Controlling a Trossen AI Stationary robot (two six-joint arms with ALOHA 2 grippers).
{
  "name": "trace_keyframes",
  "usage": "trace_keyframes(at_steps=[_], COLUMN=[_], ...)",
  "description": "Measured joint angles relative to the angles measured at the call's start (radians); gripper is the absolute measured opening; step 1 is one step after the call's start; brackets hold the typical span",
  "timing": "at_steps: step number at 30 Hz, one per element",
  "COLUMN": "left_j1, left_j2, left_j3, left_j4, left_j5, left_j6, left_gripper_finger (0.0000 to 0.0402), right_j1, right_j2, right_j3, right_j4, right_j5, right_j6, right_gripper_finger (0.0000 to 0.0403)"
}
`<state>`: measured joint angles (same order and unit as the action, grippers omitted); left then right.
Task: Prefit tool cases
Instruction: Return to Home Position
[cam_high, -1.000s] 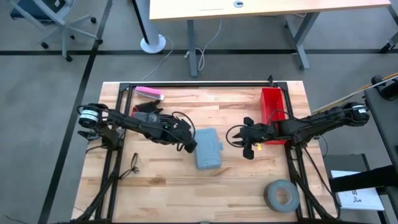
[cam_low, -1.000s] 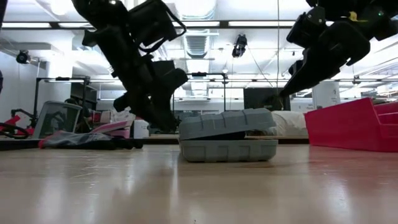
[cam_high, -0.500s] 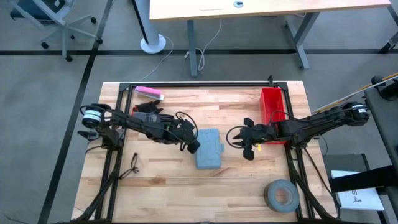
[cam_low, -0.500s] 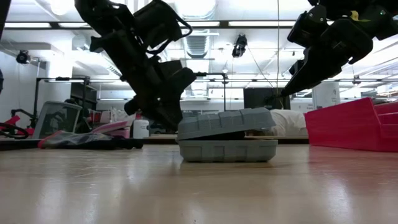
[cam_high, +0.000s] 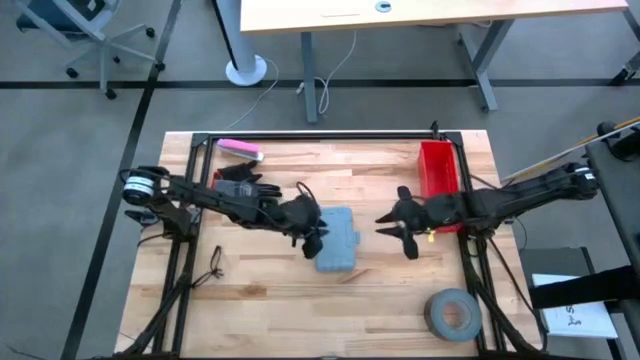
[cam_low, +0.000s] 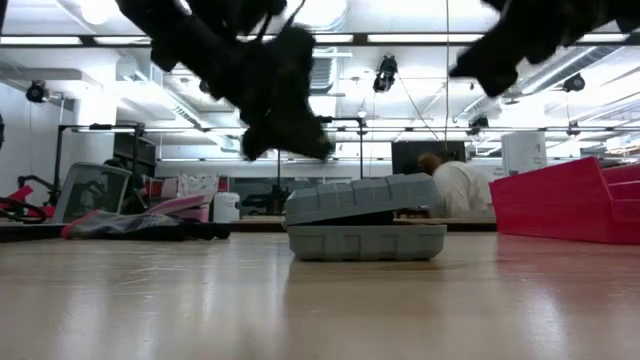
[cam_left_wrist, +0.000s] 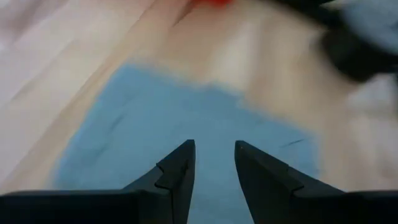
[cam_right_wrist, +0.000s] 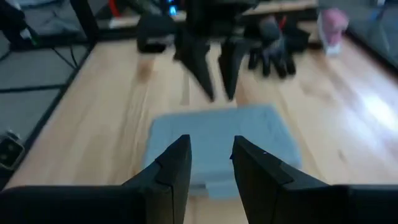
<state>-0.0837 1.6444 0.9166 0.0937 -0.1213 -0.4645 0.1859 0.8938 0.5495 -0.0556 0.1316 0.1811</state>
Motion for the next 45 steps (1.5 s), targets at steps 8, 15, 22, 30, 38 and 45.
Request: trace_keyframes(at_steps=[8,15,22,30,38,45], left_j1=[-0.027,-0.026,-0.025,-0.026,-0.026,-0.022], left_j2=[-0.025,-0.048,-0.057,-0.057,-0.057,-0.057], left_j3=[0.0,0.002,0.049,0.111,0.137,0.126], left_j4=[0.411,0.766,0.866,0.862,0.86,0.848], left_j5=[0.112,0.105,0.097,0.097,0.097,0.097], left_j6=[0.344,0.468,0.454,0.429,0.429,0.429], left_gripper_finger=[0.0114,0.0103,0.0096,0.0106,0.012,0.0127], right_j1=[0.011,0.01,0.01,0.01,0.01,0.01], right_j2=[-0.142,-0.256,-0.314,-0.293,-0.238,-0.19], right_j3=[0.017,0.018,0.018,0.018,0.018,0.014], right_j4=[0.1,0.179,0.181,0.18,0.18,0.169], right_j5=[-0.067,-0.079,-0.078,-0.079,-0.079,-0.078], right_j6=[-0.148,-0.2,-0.249,-0.21,-0.207,-0.207], right_gripper_finger=[0.0078,0.0056,0.0048,0.0063,0.0074,0.0064])
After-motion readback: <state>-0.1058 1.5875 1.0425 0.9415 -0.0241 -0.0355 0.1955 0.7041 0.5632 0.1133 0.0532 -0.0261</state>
